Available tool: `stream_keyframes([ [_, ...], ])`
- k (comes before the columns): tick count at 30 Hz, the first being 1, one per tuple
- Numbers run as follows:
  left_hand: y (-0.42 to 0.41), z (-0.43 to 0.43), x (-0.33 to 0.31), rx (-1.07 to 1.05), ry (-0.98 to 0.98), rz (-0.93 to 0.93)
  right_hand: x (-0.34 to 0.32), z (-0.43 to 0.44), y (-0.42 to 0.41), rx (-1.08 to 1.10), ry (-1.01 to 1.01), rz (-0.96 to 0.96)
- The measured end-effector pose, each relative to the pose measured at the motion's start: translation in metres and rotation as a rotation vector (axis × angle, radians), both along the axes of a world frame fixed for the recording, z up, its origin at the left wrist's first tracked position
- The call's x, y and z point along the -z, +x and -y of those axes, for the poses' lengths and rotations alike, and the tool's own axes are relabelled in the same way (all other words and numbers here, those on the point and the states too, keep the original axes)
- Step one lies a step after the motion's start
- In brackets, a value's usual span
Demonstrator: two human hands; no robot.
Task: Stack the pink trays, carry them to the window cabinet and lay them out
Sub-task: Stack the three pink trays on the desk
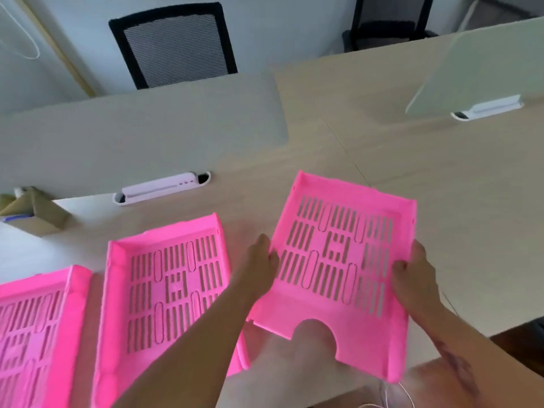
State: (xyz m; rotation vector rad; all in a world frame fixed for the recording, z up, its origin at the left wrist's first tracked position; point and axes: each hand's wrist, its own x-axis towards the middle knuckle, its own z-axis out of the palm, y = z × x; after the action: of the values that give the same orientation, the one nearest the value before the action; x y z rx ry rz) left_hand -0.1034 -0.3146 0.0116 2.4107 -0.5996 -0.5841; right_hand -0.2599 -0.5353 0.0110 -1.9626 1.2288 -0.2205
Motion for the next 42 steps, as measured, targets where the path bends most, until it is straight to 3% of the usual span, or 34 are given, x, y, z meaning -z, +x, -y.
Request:
stream_keyframes([
  [6,0.019,-0.103,-0.021,-0.320,0.010,0.052,0.003,-0.064,0.081,-0.278,-0.024,0.039],
  [13,0.012,-0.234,-0.016,-0.689,0.027,0.069,0.011,-0.187,0.139,-0.519,0.095,0.035],
  [22,0.002,-0.298,-0.005,-0.749,0.023,-0.003,0.020,-0.258,0.168,-0.590,0.121,-0.074],
  [29,0.010,-0.297,0.003,-0.742,-0.051,-0.043,0.023,-0.256,0.181,-0.564,0.061,-0.104],
  [42,0.004,-0.305,0.009,-0.803,-0.121,-0.108,0.023,-0.256,0.176,-0.572,0.148,-0.056],
])
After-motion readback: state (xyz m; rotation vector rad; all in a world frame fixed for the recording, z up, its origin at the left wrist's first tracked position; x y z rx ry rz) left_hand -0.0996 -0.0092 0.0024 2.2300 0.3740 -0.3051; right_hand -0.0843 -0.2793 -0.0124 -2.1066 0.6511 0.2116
